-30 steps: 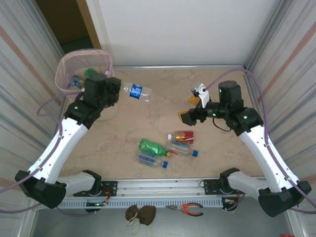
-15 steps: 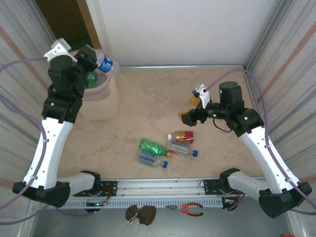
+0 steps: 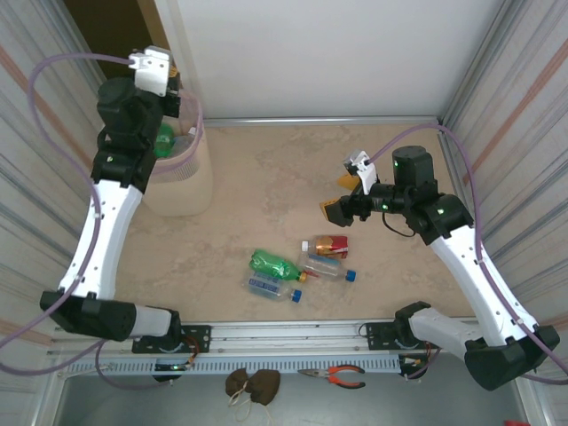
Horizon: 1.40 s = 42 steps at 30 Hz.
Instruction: Put the plastic bottles in the bin
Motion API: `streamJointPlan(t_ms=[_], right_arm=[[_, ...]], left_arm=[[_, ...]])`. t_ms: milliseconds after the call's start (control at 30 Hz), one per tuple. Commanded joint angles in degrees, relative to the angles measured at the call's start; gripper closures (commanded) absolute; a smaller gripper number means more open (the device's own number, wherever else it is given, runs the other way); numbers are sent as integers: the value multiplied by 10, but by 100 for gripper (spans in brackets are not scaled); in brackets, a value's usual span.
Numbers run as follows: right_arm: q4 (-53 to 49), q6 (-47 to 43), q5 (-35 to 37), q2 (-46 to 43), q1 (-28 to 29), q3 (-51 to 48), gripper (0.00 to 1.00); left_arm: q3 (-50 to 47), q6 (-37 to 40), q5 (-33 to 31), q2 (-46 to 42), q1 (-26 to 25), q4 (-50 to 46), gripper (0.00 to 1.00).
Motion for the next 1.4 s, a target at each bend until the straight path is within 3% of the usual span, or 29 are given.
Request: streamJointPlan(t_ms=[0,567,733,900,1367], right_arm=[[5,-17,-7,3,-1,1,13],[-9,-40,-6,31,-6,21,13],[-9,-41,-12,48,-9,30,13],[-6,-40,-18,61,-9,30,13],[4,-34,-25,75,-9,26,14]], left_arm=[[-2,141,-13,31,18,27,100],[-58,275,84,152,103,77,100],[-37,302,128,194,121,53,100],[-18,327,127,227,132,23,100],[-14,289,185,276,157,-63,100]])
